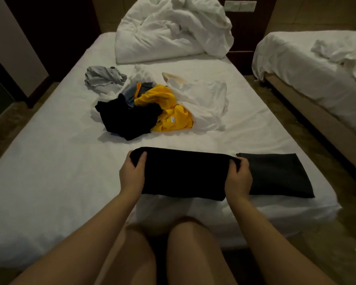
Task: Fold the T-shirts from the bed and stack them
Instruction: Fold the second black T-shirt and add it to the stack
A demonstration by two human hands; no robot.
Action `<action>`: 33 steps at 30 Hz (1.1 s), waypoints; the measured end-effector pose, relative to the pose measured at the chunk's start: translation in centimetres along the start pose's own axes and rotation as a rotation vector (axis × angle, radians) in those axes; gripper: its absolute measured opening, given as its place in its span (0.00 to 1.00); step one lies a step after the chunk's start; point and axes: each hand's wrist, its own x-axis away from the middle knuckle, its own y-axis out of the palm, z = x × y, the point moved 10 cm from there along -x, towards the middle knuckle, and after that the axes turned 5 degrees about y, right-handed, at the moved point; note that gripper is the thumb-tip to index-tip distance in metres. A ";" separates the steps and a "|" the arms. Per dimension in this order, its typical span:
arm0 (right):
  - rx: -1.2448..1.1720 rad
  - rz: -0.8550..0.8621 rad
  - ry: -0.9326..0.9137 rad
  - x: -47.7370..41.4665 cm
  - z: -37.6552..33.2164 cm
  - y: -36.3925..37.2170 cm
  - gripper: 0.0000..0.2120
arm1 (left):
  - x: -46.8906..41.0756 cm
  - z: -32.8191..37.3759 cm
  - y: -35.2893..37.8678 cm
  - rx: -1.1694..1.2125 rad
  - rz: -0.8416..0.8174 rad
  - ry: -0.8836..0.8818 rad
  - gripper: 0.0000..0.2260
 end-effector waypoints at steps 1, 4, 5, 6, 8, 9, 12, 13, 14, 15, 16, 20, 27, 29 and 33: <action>0.016 0.011 0.027 -1.2 0.6 0.9 0.07 | -1.1 -0.4 0.7 -0.027 0.005 -0.002 0.13; 0.107 -0.002 0.128 -4.3 3.1 3.6 0.10 | -4.1 -3.0 2.9 -0.098 0.008 -0.061 0.15; 0.138 -0.015 0.154 -5.2 4.1 4.3 0.10 | -4.9 -4.2 3.5 -0.125 0.005 -0.089 0.15; 0.168 -0.031 0.172 -6.0 5.1 5.0 0.11 | -5.6 -5.5 4.1 -0.152 0.002 -0.119 0.15; 0.229 -0.057 0.194 -7.3 6.7 6.0 0.10 | -6.4 -8.1 5.0 -0.204 -0.016 -0.191 0.16; 0.257 -0.064 0.206 -7.8 7.5 6.4 0.10 | -6.8 -9.4 5.4 -0.231 -0.025 -0.224 0.17; 0.339 -0.078 0.221 -8.8 9.3 7.4 0.11 | -7.6 -11.1 6.2 -0.308 -0.040 -0.248 0.17; 0.362 -0.073 0.222 -9.0 9.7 7.6 0.12 | -7.8 -11.2 6.3 -0.324 -0.027 -0.245 0.17; 0.377 -0.066 0.225 -9.1 10.0 7.7 0.12 | -7.9 -11.3 6.2 -0.331 -0.006 -0.243 0.16; 0.387 -0.061 0.234 -9.2 10.2 7.8 0.13 | -7.9 -11.4 6.1 -0.329 0.012 -0.244 0.16; 0.391 -0.060 0.245 -9.3 10.2 7.9 0.13 | -7.8 -11.4 6.0 -0.322 0.024 -0.246 0.16; 0.338 -0.051 0.294 -8.7 9.9 7.3 0.14 | -7.5 -10.7 5.4 -0.273 0.032 -0.253 0.17; 0.329 -0.250 0.240 -2.6 8.6 7.8 0.30 | -1.3 -10.4 4.7 -0.309 -0.200 -0.255 0.31; 0.298 -0.346 0.258 -1.8 8.7 8.9 0.29 | -1.1 -9.7 5.9 -0.262 -0.317 -0.214 0.33; 0.158 -0.382 0.260 -2.6 7.5 8.2 0.21 | -1.1 -6.7 6.6 -0.073 -0.435 -0.174 0.31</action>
